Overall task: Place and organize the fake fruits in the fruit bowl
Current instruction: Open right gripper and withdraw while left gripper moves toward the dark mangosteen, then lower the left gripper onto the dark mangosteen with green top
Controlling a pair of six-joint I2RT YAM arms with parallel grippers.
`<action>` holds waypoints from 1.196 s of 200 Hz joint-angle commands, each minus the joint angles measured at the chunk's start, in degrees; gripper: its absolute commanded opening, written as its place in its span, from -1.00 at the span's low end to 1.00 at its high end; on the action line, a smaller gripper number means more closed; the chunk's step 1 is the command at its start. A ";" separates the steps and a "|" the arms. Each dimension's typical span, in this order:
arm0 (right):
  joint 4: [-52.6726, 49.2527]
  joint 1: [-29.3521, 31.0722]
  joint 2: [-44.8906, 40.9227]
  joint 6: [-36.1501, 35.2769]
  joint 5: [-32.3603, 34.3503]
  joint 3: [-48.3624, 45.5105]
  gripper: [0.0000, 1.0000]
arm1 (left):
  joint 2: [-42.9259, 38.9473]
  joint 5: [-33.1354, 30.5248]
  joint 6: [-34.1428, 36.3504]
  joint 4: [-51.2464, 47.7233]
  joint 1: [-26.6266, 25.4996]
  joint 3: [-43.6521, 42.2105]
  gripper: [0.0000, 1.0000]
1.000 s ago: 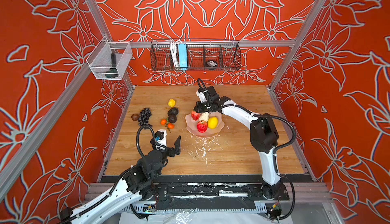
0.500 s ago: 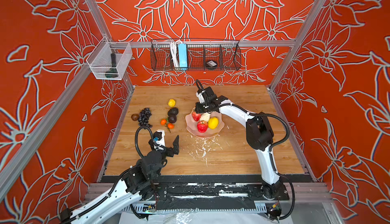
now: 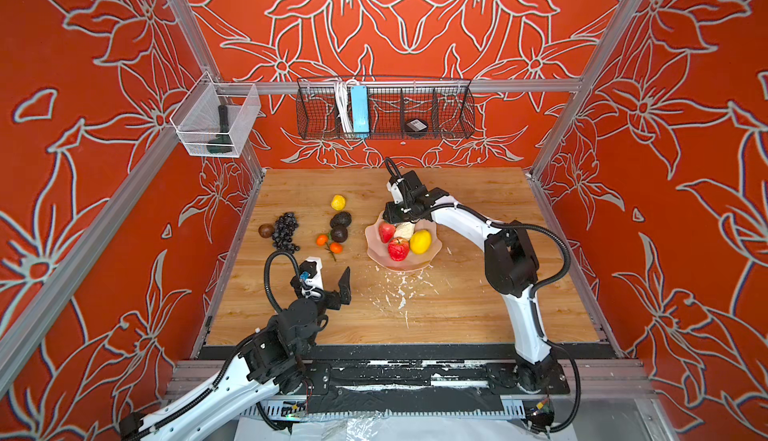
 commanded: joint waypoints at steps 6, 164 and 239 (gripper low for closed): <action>-1.74 0.08 -1.85 -0.18 0.42 1.76 -0.16 | 1.99 0.06 -2.36 0.44 0.89 1.19 0.97; 0.43 0.00 -51.24 1.81 1.61 -38.34 0.32 | 55.80 25.33 -18.12 -24.18 29.20 46.55 0.96; -2.58 -0.09 -70.48 1.49 3.55 -55.83 0.37 | 74.74 29.61 -21.30 -29.85 36.42 58.07 0.92</action>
